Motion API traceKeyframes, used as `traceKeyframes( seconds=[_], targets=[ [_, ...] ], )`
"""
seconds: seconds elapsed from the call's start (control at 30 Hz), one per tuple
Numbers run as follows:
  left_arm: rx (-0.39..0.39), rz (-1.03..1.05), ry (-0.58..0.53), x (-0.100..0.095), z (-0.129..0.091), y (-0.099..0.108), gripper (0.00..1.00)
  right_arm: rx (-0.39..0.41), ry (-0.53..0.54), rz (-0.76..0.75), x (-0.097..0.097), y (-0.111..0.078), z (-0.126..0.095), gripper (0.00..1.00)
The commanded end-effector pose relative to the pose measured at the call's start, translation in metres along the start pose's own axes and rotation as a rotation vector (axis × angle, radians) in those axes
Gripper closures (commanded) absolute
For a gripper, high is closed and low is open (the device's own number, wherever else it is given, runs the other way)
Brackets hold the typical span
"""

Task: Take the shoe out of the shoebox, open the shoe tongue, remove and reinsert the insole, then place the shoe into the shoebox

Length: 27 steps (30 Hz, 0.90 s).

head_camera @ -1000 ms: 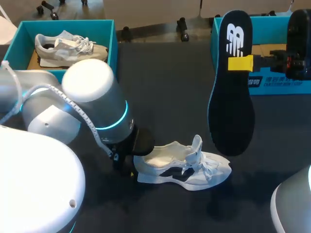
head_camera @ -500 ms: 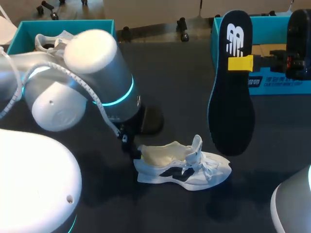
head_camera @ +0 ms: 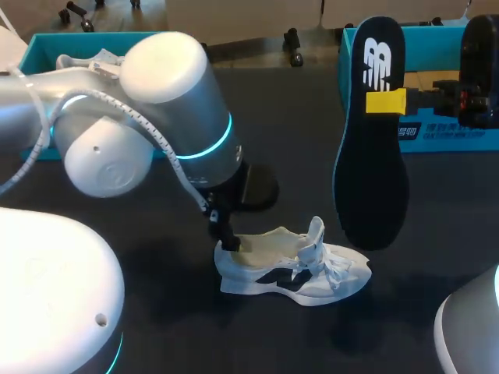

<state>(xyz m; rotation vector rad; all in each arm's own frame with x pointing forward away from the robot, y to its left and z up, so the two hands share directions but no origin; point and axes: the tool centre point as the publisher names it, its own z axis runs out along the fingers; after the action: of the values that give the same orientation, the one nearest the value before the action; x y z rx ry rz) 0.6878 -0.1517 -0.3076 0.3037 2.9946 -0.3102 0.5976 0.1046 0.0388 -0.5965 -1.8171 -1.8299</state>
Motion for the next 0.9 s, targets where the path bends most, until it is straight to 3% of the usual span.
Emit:
traceKeyframes(
  seconds=[0.03, 0.3, 0.37, 0.57, 0.63, 0.7, 0.9],
  targets=[
    [-0.019, -0.003, 0.013, -0.014, 0.023, -0.018, 0.0, 0.003, 0.002, 0.0, -0.002, 0.001, 0.002, 1.0],
    [-0.013, 0.003, 0.028, -0.014, 0.046, -0.037, 0.0, 0.003, 0.002, 0.0, -0.002, 0.001, 0.002, 1.0],
    [-0.012, 0.0, 0.03, -0.018, 0.052, -0.04, 0.1, 0.003, 0.002, 0.0, -0.002, 0.001, 0.002, 1.0],
    [-0.023, -0.009, 0.021, -0.023, 0.067, -0.047, 0.17, 0.003, 0.002, 0.0, -0.002, 0.001, 0.002, 1.0],
    [-0.027, -0.01, 0.022, -0.023, 0.07, -0.047, 0.33, 0.003, 0.002, 0.0, -0.002, 0.001, 0.002, 1.0],
    [-0.03, -0.012, 0.024, -0.023, 0.074, -0.048, 0.38, 0.003, 0.002, 0.0, -0.002, 0.001, 0.002, 1.0],
    [-0.04, -0.019, 0.037, -0.018, 0.081, -0.044, 0.4, 0.003, 0.002, 0.0, -0.002, 0.001, 0.002, 1.0]
  ],
)
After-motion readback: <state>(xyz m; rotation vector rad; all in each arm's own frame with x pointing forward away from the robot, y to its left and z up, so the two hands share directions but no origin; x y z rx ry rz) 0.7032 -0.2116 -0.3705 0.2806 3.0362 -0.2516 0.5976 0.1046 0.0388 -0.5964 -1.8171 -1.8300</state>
